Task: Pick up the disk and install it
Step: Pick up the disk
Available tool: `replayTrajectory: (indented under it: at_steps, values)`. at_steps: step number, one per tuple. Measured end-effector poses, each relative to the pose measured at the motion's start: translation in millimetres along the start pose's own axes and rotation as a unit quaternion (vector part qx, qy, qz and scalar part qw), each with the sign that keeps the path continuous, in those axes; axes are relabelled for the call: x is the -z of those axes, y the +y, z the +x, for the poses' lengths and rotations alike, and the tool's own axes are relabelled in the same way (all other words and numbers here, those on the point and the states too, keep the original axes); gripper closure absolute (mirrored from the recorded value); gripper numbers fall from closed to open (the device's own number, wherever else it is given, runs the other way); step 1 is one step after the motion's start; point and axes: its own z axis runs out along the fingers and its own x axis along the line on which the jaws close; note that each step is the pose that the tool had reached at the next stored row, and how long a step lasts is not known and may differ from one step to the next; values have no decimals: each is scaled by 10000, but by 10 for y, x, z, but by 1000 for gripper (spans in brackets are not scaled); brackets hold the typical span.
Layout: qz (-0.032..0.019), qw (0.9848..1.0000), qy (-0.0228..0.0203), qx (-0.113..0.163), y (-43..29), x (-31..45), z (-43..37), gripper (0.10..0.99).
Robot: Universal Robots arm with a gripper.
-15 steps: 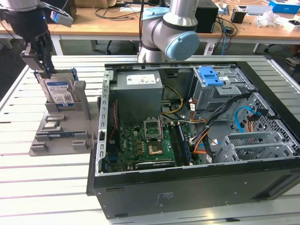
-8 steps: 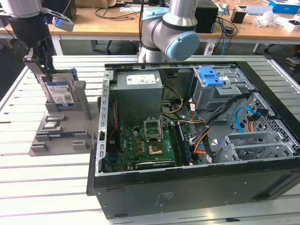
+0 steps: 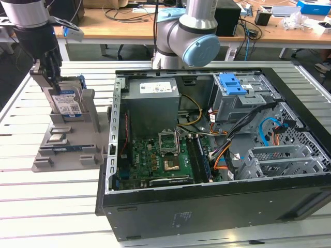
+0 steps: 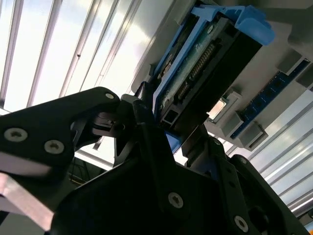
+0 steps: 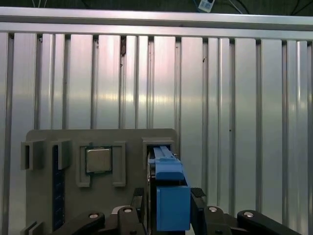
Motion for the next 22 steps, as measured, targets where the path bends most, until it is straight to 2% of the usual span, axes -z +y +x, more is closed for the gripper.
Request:
replayTrajectory:
  at_steps: [6, 13, 15, 16, 18, 22]
  values:
    - [1, 10000, 0, 0, -35, -32, 0, 604]
    - [0, 10000, 0, 1, -36, -33, 1, 604]
    - [0, 10000, 2, 1, -37, -33, 1, 620]
    - [0, 10000, 0, 1, -36, -34, 1, 686]
    - [1, 10000, 0, 1, -37, -34, 1, 722]
    - [0, 10000, 0, 1, -37, -35, 1, 722]
